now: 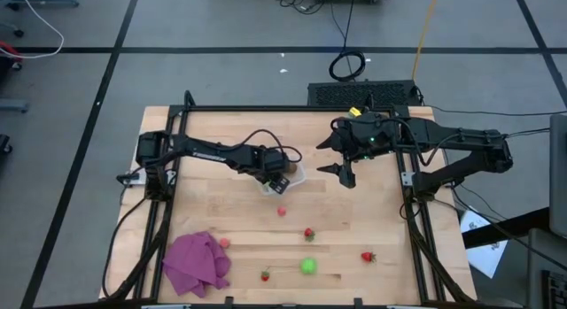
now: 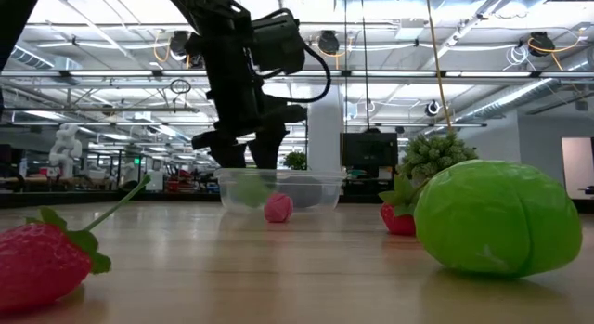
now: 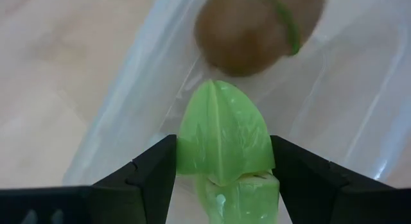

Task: Pick and placing Produce into tupperware
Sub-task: Put the green starfruit into the transparent container, then put the left pink peach into the transparent container

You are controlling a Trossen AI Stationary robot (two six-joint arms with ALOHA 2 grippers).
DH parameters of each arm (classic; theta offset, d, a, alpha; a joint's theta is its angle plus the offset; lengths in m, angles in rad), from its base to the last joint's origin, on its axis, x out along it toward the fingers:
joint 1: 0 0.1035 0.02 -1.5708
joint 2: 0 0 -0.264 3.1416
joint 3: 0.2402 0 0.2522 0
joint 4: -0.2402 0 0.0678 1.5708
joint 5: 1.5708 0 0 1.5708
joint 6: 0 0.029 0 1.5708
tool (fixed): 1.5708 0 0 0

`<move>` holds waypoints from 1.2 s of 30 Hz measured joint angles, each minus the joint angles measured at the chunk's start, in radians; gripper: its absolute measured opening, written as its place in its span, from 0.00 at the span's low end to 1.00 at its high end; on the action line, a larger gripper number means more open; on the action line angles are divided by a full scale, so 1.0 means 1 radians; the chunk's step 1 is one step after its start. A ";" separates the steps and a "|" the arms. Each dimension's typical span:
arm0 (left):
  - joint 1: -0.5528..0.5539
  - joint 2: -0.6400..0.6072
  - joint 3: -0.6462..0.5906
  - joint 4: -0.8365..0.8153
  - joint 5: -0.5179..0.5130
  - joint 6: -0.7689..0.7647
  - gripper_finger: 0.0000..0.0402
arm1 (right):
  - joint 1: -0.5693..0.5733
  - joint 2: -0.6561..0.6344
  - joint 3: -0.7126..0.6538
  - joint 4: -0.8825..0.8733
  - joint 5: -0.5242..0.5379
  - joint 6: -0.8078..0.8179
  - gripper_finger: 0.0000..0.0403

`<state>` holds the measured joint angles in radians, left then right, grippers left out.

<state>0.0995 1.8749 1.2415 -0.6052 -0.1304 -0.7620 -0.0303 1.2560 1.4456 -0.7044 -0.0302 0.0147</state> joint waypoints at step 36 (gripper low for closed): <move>0.018 0.002 0.001 0.033 0.044 0.117 0.79 | 0.002 0.000 0.000 0.005 0.000 -0.004 0.73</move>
<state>0.1177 1.8768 1.2427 -0.5720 -0.0861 -0.6449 -0.0288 1.2560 1.4456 -0.6998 -0.0303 0.0109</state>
